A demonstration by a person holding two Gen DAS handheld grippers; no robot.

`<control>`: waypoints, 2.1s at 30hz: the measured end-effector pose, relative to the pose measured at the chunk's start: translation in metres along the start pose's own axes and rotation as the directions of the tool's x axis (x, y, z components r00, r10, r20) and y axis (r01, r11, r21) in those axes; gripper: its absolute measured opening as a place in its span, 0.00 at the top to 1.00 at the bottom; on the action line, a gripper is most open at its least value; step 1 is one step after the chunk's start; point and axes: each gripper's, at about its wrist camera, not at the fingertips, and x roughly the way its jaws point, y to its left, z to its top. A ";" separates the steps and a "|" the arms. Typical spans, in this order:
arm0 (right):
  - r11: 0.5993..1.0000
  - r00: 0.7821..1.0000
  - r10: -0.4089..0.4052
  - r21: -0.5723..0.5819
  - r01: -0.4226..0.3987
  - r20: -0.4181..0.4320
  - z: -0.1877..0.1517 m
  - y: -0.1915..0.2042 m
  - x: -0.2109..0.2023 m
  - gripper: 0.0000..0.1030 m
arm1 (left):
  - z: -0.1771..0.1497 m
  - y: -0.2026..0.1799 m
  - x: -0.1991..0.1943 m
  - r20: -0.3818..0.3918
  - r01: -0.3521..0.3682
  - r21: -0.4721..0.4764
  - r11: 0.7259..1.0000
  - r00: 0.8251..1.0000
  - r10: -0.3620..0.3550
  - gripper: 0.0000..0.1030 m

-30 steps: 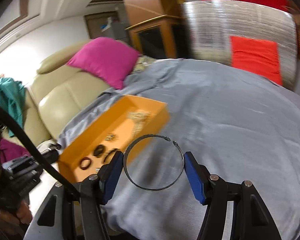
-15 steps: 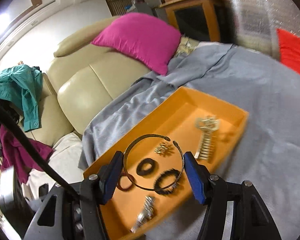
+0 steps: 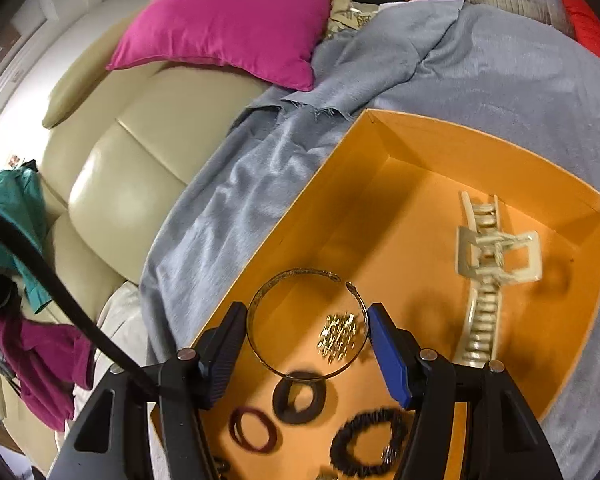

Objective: Organize jewelry

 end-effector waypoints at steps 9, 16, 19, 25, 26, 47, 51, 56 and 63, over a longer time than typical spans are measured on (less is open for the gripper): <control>0.997 0.997 -0.077 -0.024 0.077 -0.014 0.014 -0.002 0.023 0.37 | -0.003 0.000 0.015 -0.032 -0.006 -0.001 1.000 0.999 0.006 0.89; 0.988 0.988 -0.152 -0.044 0.150 -0.039 0.020 -0.004 0.035 0.37 | -0.002 -0.003 0.028 -0.057 -0.003 0.004 1.000 0.998 0.003 0.89; 0.985 0.984 -0.172 -0.032 0.170 -0.052 0.021 -0.008 0.040 0.37 | -0.002 -0.004 0.033 -0.069 -0.003 0.006 1.000 0.998 0.004 0.89; 0.982 0.980 -0.188 -0.027 0.187 -0.058 0.025 -0.012 0.045 0.37 | -0.002 -0.001 0.046 -0.104 -0.015 -0.004 1.000 0.995 0.014 0.89; 0.981 0.980 -0.192 -0.028 0.190 -0.061 0.025 -0.011 0.046 0.37 | -0.003 -0.001 0.047 -0.106 -0.018 -0.003 1.000 0.994 0.018 0.89; 0.994 0.994 -0.109 -0.007 0.109 -0.019 0.012 -0.010 0.001 0.34 | 0.003 0.005 0.036 -0.097 -0.081 -0.040 0.996 0.992 0.076 0.41; 0.997 0.996 -0.080 -0.015 0.081 0.025 0.001 -0.006 -0.028 0.34 | 0.004 0.002 0.016 -0.056 -0.108 -0.035 0.994 0.993 0.106 0.38; 0.998 0.994 -0.047 -0.046 0.052 0.094 -0.021 -0.004 -0.073 0.34 | 0.007 -0.006 -0.013 -0.002 -0.143 -0.020 0.989 0.990 0.143 0.36; 0.991 0.987 -0.008 -0.131 0.029 0.160 -0.059 -0.009 -0.131 0.38 | 0.004 -0.026 -0.044 0.049 -0.200 0.023 0.979 0.979 0.199 0.24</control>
